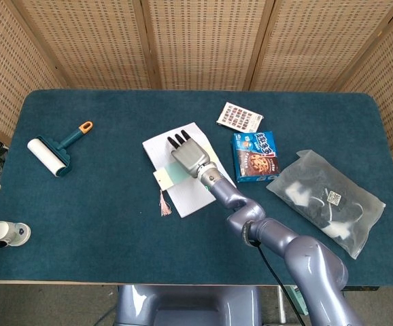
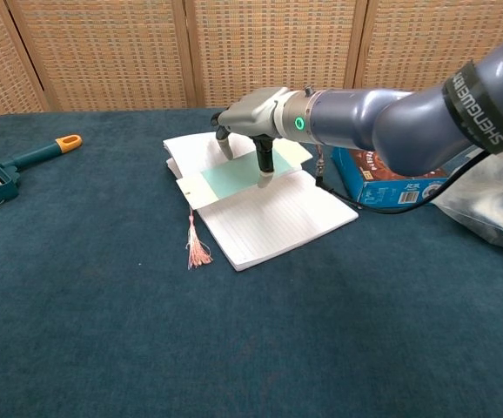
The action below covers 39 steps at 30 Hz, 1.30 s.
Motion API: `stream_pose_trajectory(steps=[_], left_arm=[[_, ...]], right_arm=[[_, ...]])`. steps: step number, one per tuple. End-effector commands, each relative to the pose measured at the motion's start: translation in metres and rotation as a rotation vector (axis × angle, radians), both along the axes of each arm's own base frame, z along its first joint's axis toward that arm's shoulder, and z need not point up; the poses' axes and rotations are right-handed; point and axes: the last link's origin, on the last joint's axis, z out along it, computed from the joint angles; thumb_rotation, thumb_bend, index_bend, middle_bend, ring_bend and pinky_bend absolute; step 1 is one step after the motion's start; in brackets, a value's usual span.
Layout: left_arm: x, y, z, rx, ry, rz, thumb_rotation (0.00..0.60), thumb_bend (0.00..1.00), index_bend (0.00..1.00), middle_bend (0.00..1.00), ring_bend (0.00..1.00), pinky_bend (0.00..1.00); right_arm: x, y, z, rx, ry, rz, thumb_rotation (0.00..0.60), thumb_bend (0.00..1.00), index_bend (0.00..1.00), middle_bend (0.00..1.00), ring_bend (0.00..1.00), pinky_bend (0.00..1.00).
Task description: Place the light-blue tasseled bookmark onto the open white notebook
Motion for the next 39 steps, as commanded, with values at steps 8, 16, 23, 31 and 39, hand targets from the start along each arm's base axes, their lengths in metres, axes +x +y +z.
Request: stream_pose_trajectory(steps=[8,16,23,31,39], left_arm=[[0.003,-0.002,0.002,0.01,0.0,-0.014,0.6,0.0,0.0,0.0,0.0,0.0],[0.008,-0.005,0.004,0.018,-0.006,-0.037,0.6,0.0,0.0,0.0,0.0,0.0],[0.013,-0.008,0.007,0.026,-0.008,-0.06,0.6,0.0,0.0,0.0,0.0,0.0],[0.019,-0.012,0.008,0.028,-0.009,-0.088,0.6,0.0,0.0,0.0,0.0,0.0],[0.021,-0.014,0.008,0.022,-0.009,-0.095,0.6,0.0,0.0,0.0,0.0,0.0]], right_arm=[[-0.002,0.003,0.004,-0.003,-0.018,0.002,0.6,0.35,0.16,0.0,0.0,0.0],[-0.006,0.025,0.013,0.026,-0.105,0.005,0.6,0.36,0.16,0.02,0.0,0.03],[-0.017,0.049,0.032,0.037,-0.134,0.007,0.6,0.52,0.17,0.03,0.0,0.05],[-0.024,0.072,0.035,0.061,-0.117,-0.032,0.6,0.81,0.15,0.02,0.0,0.05],[-0.025,0.08,0.028,0.067,-0.095,-0.091,0.6,1.0,0.12,0.0,0.0,0.05]])
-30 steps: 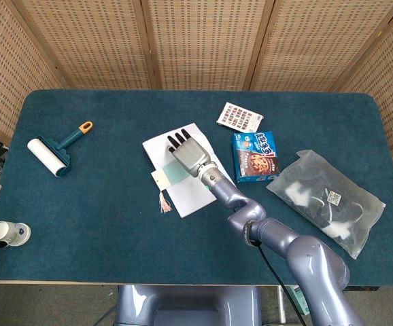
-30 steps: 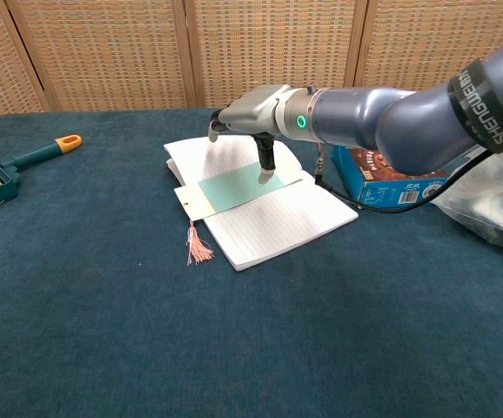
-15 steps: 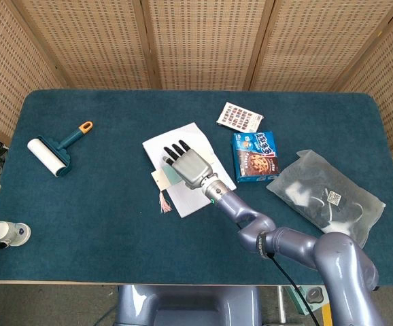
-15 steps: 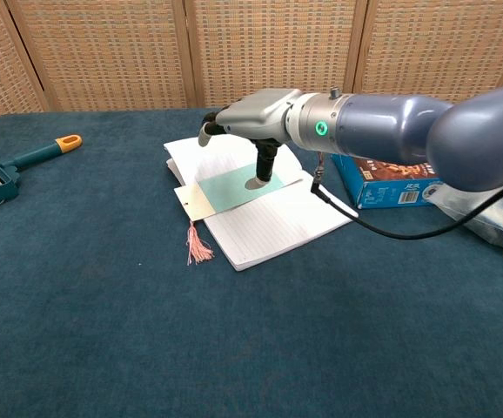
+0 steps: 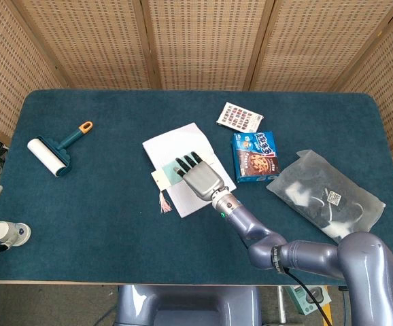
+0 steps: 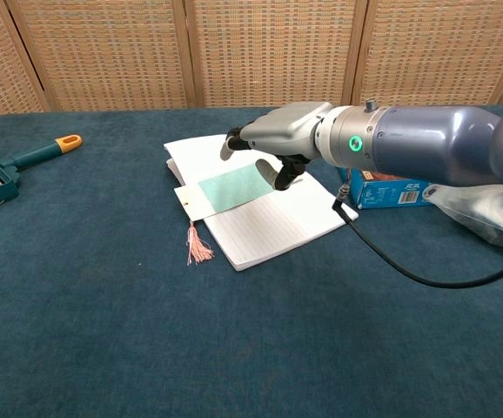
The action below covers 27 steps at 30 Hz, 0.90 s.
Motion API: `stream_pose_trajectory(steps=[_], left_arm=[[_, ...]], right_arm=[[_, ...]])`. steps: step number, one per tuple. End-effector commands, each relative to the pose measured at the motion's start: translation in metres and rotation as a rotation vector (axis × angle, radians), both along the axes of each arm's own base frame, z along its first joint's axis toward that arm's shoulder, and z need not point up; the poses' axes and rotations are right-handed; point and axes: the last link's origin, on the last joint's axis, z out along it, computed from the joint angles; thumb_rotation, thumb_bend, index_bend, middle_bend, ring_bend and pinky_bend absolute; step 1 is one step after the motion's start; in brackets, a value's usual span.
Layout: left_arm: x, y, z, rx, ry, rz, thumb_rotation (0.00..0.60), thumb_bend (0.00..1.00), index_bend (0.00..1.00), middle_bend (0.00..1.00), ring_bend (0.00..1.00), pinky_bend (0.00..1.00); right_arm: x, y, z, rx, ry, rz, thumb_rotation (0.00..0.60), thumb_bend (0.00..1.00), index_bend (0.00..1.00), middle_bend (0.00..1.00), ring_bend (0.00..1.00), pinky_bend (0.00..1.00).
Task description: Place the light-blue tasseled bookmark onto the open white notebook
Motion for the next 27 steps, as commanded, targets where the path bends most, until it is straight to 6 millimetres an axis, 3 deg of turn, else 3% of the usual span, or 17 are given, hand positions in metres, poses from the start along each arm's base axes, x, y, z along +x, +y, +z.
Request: stream_pose_trajectory(steps=[1,27], left_arm=[[0.0,0.0,0.0,-0.003,0.001,0.0,0.6,0.0,0.0,0.0,0.0,0.0],[-0.005,0.004,-0.009,-0.04,0.01,0.022,0.6,0.0,0.0,0.0,0.0,0.0]], right_arm=[[-0.001,0.002,-0.004,0.002,0.013,-0.025,0.6,1.0,0.12,0.0,0.0,0.05],[0.002,-0.011,-0.043,0.052,0.083,-0.082,0.6,1.0,0.1,0.0,0.0,0.05]])
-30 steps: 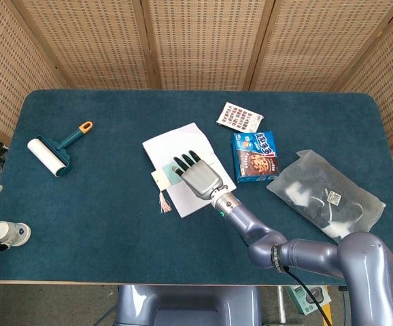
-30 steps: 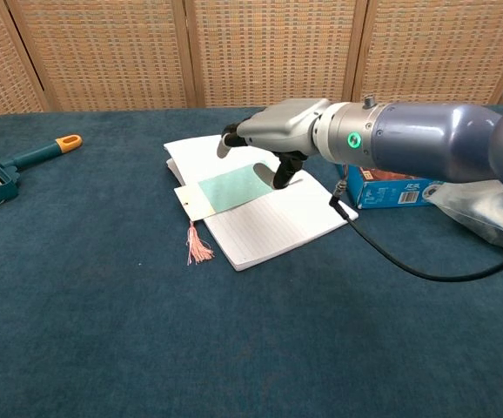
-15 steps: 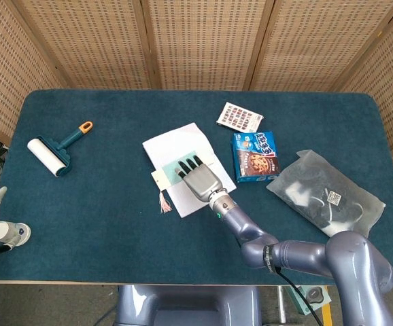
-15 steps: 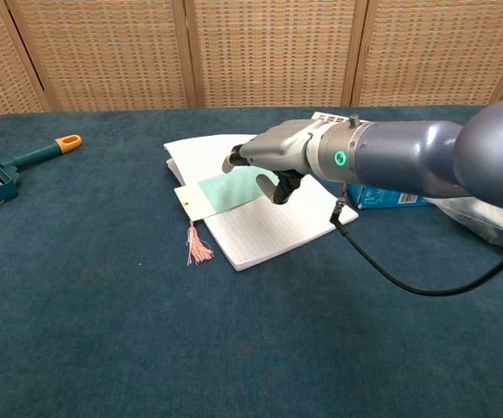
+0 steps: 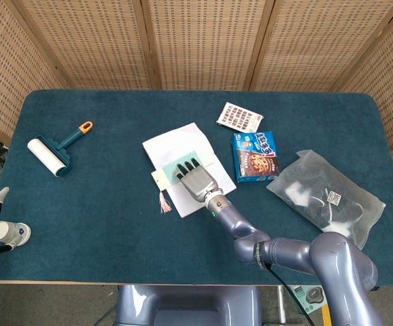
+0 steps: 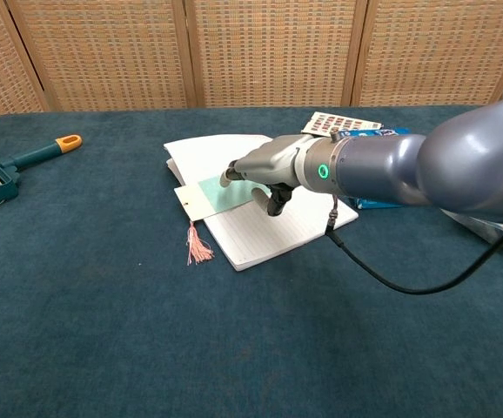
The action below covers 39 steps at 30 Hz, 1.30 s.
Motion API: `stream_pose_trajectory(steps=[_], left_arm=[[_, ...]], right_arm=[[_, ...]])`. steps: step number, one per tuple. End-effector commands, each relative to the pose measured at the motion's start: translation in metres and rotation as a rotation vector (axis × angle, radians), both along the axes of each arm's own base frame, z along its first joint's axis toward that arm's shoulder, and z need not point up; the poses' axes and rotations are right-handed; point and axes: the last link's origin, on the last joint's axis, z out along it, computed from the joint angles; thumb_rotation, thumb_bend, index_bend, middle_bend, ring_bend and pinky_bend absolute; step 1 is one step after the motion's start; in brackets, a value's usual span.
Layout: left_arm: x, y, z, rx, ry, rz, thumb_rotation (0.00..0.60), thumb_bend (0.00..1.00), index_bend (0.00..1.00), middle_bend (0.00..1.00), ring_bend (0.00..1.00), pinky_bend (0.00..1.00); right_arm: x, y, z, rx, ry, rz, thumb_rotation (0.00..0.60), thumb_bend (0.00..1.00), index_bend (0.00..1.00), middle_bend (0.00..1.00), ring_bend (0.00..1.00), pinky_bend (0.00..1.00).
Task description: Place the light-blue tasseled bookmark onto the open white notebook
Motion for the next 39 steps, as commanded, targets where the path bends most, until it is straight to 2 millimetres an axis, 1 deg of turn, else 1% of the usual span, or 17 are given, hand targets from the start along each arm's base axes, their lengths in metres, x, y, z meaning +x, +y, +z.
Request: stream_pose_trajectory(steps=[1,8,14,26,39], left_arm=[[-0.001,0.0,0.0,-0.001,0.0,0.003,0.6,0.0,0.0,0.0,0.0,0.0],[-0.001,0.001,-0.002,-0.005,0.004,0.006,0.6,0.0,0.0,0.0,0.0,0.0],[-0.002,0.001,-0.003,-0.01,0.005,0.009,0.6,0.0,0.0,0.0,0.0,0.0],[-0.001,0.001,-0.002,-0.007,0.005,0.003,0.6,0.0,0.0,0.0,0.0,0.0],[0.0,0.0,-0.003,-0.009,0.004,-0.001,0.6,0.0,0.0,0.0,0.0,0.0]], right_arm=[[0.002,-0.001,-0.004,0.007,-0.004,-0.002,0.6,1.0,0.1,0.0,0.0,0.05],[0.005,-0.003,-0.012,0.017,-0.014,0.003,0.6,1.0,0.1,0.0,0.0,0.05],[0.001,-0.003,-0.017,0.028,-0.009,0.001,0.6,1.0,0.1,0.0,0.0,0.05],[-0.008,0.003,-0.02,0.041,-0.004,-0.016,0.6,1.0,0.1,0.0,0.0,0.05],[-0.012,0.008,-0.019,0.038,-0.003,-0.03,0.6,1.0,0.12,0.0,0.0,0.05]])
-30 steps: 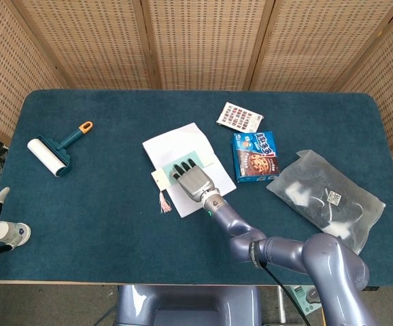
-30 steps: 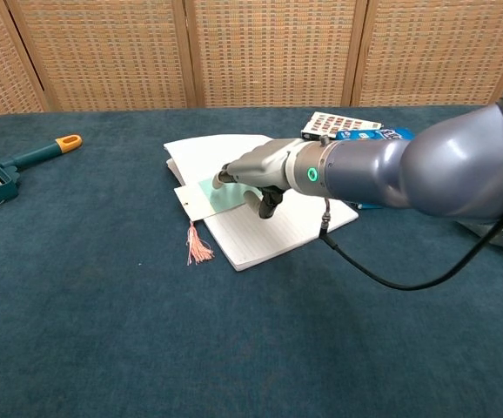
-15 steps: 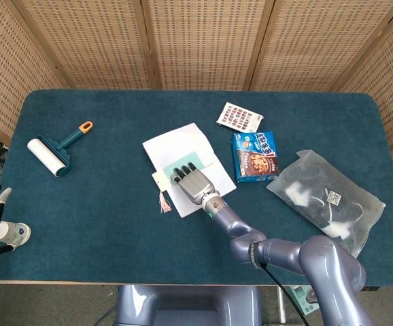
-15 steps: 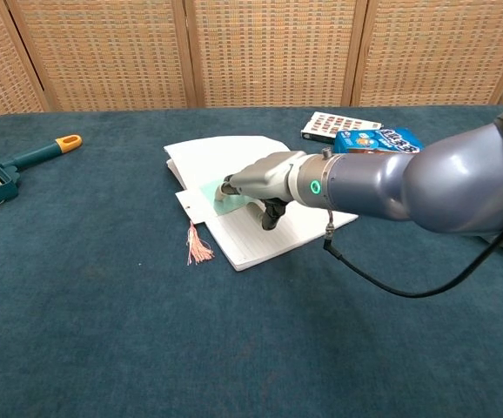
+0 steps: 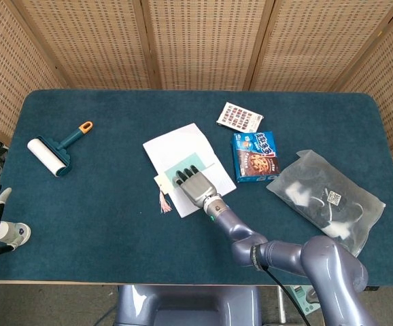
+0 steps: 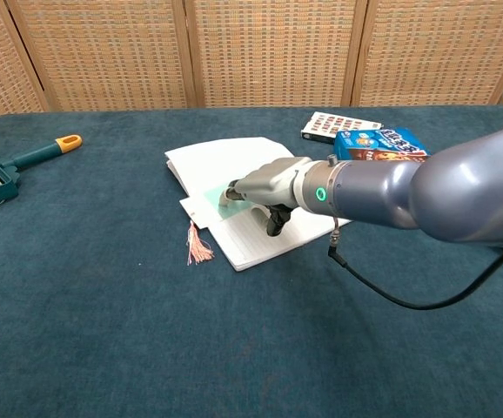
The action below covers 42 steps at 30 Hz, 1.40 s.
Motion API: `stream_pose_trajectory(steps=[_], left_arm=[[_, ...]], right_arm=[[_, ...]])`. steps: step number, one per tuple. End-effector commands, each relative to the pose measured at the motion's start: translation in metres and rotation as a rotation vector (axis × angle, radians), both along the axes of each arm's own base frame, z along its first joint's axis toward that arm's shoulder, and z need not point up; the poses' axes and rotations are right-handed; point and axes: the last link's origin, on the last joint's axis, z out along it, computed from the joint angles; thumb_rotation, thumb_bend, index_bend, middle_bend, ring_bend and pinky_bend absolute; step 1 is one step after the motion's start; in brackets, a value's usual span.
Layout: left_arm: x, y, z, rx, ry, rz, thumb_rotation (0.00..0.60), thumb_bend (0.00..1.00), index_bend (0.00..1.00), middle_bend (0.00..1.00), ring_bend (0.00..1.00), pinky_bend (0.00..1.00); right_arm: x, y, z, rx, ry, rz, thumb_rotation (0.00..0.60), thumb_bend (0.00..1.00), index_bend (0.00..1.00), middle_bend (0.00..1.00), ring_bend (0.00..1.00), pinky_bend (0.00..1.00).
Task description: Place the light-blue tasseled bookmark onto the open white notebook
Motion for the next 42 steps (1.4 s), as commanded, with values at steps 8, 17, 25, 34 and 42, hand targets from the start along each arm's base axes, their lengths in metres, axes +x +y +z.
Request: stream_pose_trajectory(steps=[8,17,25,34,42], left_arm=[[0.001,-0.001,0.0,0.0,-0.002,-0.009,0.6,0.0,0.0,0.0,0.0,0.0],[0.003,-0.002,0.0,-0.006,-0.008,-0.018,0.6,0.0,0.0,0.0,0.0,0.0],[0.004,-0.003,0.001,-0.001,-0.013,-0.028,0.6,0.0,0.0,0.0,0.0,0.0],[0.003,-0.003,0.001,-0.004,-0.013,-0.026,0.6,0.0,0.0,0.0,0.0,0.0],[0.003,-0.002,0.0,-0.006,-0.014,-0.022,0.6,0.0,0.0,0.0,0.0,0.0]], right_arm=[[-0.007,0.007,-0.001,0.003,0.008,-0.028,0.6,1.0,0.12,0.0,0.0,0.03],[-0.013,0.014,0.002,-0.007,0.015,-0.05,0.6,1.0,0.12,0.0,0.0,0.03],[-0.012,0.019,0.003,-0.014,0.023,-0.063,0.6,1.0,0.12,0.0,0.0,0.03],[-0.013,0.02,0.0,-0.014,0.044,-0.082,0.6,1.0,0.12,0.0,0.0,0.03],[-0.009,0.016,-0.002,-0.015,0.046,-0.084,0.6,1.0,0.12,0.0,0.0,0.03]])
